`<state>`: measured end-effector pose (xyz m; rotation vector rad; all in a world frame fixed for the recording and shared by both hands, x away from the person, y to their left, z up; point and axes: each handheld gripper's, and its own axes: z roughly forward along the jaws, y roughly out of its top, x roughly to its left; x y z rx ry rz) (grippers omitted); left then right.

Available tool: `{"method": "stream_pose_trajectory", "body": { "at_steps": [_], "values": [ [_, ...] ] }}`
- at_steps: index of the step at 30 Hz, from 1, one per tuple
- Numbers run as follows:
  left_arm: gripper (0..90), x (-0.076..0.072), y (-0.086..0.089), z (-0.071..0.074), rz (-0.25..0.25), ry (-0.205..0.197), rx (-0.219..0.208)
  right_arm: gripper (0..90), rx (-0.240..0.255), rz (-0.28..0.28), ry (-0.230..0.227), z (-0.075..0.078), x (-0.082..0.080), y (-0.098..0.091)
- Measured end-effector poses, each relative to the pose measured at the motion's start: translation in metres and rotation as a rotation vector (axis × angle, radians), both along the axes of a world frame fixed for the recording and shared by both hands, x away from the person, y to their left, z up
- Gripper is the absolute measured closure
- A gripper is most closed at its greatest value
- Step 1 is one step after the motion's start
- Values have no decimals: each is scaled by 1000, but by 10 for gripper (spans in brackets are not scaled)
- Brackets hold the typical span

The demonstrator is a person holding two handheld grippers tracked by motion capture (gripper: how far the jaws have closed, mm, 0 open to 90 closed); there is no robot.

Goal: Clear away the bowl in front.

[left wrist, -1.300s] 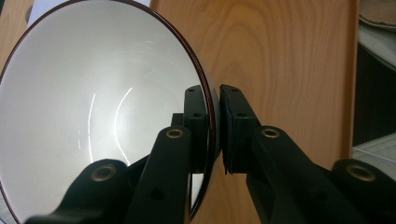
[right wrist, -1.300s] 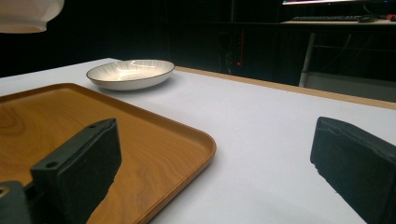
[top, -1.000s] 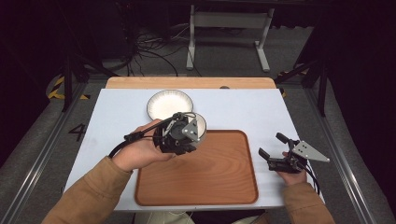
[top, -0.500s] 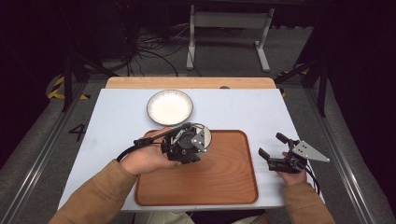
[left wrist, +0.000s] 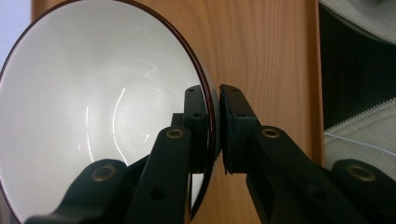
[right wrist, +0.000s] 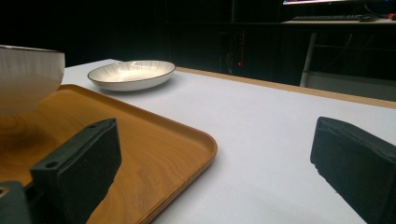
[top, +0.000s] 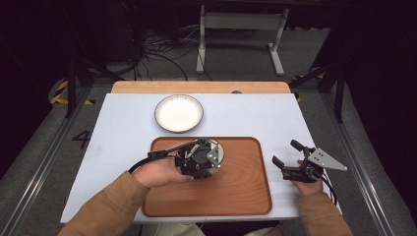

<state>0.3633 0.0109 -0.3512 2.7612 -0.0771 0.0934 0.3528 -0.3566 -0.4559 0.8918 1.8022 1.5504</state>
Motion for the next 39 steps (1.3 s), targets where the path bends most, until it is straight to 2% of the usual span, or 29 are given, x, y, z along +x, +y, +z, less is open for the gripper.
{"method": "stream_pose_trajectory", "body": {
  "at_steps": [16, 39],
  "values": [
    [826, 5, -8, -20, 7, 31, 29, 23, 5, 2, 2, 0, 0, 0],
    [826, 2, -11, -30, 3, 33, 45, 24, 4, 3, 3, 0, 0, 0]
  ]
}}
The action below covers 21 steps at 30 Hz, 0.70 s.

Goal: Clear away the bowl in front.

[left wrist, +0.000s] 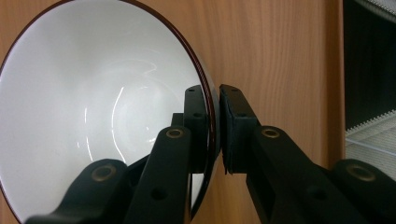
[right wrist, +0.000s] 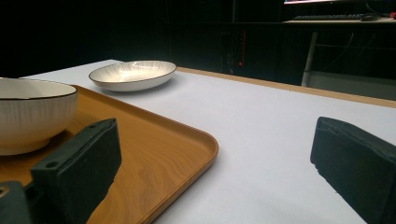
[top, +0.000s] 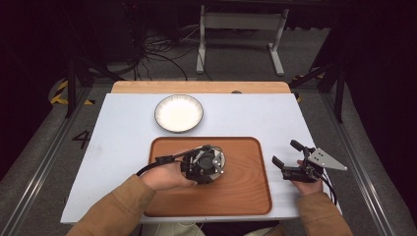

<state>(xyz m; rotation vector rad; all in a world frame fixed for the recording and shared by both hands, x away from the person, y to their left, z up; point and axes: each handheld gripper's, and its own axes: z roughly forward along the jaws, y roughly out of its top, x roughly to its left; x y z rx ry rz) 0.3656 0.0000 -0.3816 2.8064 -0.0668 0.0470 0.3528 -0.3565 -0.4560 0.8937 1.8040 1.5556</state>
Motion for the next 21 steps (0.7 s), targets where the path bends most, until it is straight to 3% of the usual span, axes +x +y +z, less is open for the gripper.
{"method": "stream_pose_trajectory", "body": {
  "at_steps": [21],
  "values": [
    [825, -1, 2, -4, -6, 27, 3, 24, 0, 0, -1, 0, 0, 0]
  ]
}}
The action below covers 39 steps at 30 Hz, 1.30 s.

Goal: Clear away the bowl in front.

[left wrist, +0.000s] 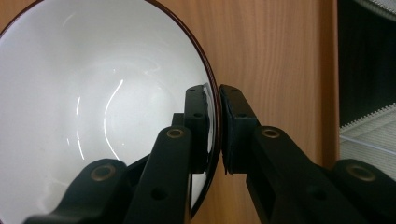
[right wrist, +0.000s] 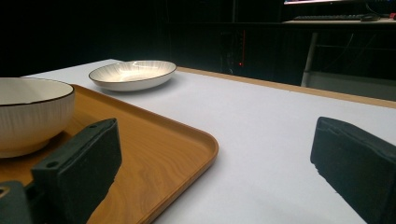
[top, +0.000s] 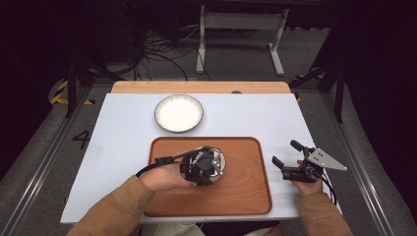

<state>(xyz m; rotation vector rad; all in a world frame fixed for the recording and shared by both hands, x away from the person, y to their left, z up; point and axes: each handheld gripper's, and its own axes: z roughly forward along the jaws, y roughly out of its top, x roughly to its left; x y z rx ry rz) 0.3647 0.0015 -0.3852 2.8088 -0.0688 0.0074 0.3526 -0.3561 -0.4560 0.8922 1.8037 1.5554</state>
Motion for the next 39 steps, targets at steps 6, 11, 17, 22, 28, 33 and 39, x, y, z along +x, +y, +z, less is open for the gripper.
{"method": "stream_pose_trajectory", "body": {
  "at_steps": [6, 11, 17, 22, 28, 33, 39],
  "values": [
    [801, -2, -1, -3, -22, 27, 13, 24, -2, 0, 0, 0, 0, 0],
    [786, -4, -2, -3, -31, 29, 6, 25, -2, 1, 1, 0, 0, 0],
    [714, -5, 2, 2, -22, 29, -41, 25, -2, 1, 2, 0, 0, 0],
    [593, -5, 8, 9, 13, 37, -107, 25, -4, 6, 2, 0, 1, 0],
    [525, -3, 21, 18, 57, 29, -211, 27, -6, 13, 9, 0, 1, 1],
    [476, -7, 37, 30, 112, -3, -321, 27, -16, 20, 8, 0, 1, 1],
    [467, -11, 53, 35, 152, -26, -407, 27, -10, 23, 12, 0, 2, 1]
  ]
}}
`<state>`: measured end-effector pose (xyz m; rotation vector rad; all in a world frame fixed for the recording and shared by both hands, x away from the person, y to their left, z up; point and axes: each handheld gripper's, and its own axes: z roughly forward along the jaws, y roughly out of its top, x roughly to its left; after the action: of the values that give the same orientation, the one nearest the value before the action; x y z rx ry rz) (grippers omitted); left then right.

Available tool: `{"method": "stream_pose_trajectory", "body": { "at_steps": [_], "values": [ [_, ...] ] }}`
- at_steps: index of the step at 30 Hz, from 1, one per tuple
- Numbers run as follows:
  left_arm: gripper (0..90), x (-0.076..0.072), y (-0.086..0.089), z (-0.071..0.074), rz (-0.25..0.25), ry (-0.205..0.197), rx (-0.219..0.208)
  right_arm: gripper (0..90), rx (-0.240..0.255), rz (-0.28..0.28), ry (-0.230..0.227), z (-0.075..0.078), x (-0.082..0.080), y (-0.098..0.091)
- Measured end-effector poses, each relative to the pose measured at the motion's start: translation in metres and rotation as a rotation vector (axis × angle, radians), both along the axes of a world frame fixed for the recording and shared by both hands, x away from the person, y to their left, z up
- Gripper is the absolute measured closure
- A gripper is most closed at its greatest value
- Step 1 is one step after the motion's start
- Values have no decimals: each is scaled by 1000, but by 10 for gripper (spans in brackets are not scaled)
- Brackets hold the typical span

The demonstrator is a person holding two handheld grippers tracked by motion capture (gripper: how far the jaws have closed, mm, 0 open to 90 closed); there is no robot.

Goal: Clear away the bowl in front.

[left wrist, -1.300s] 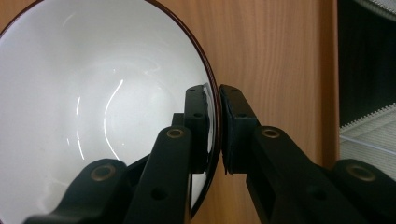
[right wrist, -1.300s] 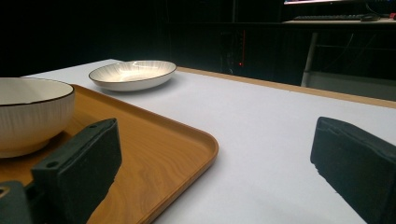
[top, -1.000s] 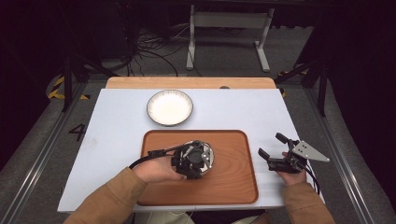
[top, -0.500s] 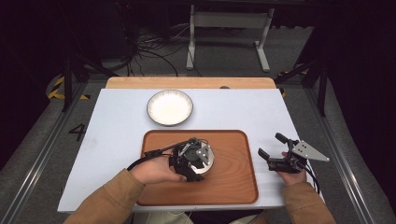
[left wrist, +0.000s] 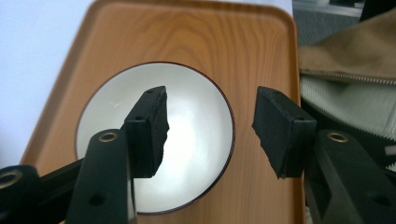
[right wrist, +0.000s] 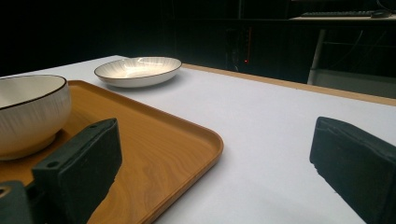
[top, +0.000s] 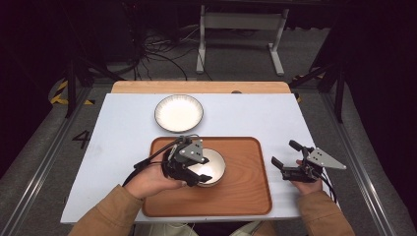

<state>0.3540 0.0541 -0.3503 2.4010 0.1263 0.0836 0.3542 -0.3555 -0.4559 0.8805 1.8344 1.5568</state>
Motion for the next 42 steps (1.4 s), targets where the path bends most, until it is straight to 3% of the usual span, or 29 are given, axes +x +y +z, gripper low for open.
{"method": "stream_pose_trajectory", "body": {
  "at_steps": [1, 4, 11, 14, 16, 21, 30, 34, 39, 41, 42],
  "values": [
    [466, -1, 6, 1, 14, 10, -40, 27, 0, 1, 0, 0, 0, 0],
    [451, -2, 14, 3, 30, 7, -79, 27, 1, 4, 1, 0, 0, 0],
    [336, -2, 42, 1, 157, 27, -216, 28, 5, 9, 4, 0, 0, -1],
    [286, -2, 48, -2, 190, 31, -248, 27, 3, 10, 3, 0, 0, -1],
    [277, -3, 56, -4, 191, 40, -308, 27, 5, 10, 4, 0, 0, -1],
    [242, -5, 71, -7, 227, 23, -403, 27, 7, 10, 2, 0, 0, 0],
    [226, -11, 100, -12, 314, -40, -517, 27, 6, 12, 1, 0, 0, -1],
    [197, -13, 116, -19, 343, -70, -545, 26, 6, 13, 0, 0, 0, 0],
    [85, -15, 130, -29, 373, -61, -586, 24, -1, 12, -5, 0, 0, 0],
    [64, -15, 144, -37, 410, -37, -634, 24, -1, 10, -6, 0, -1, 0],
    [50, -15, 144, -37, 410, -37, -634, 24, 0, 10, -6, 0, -1, 0]
  ]
}}
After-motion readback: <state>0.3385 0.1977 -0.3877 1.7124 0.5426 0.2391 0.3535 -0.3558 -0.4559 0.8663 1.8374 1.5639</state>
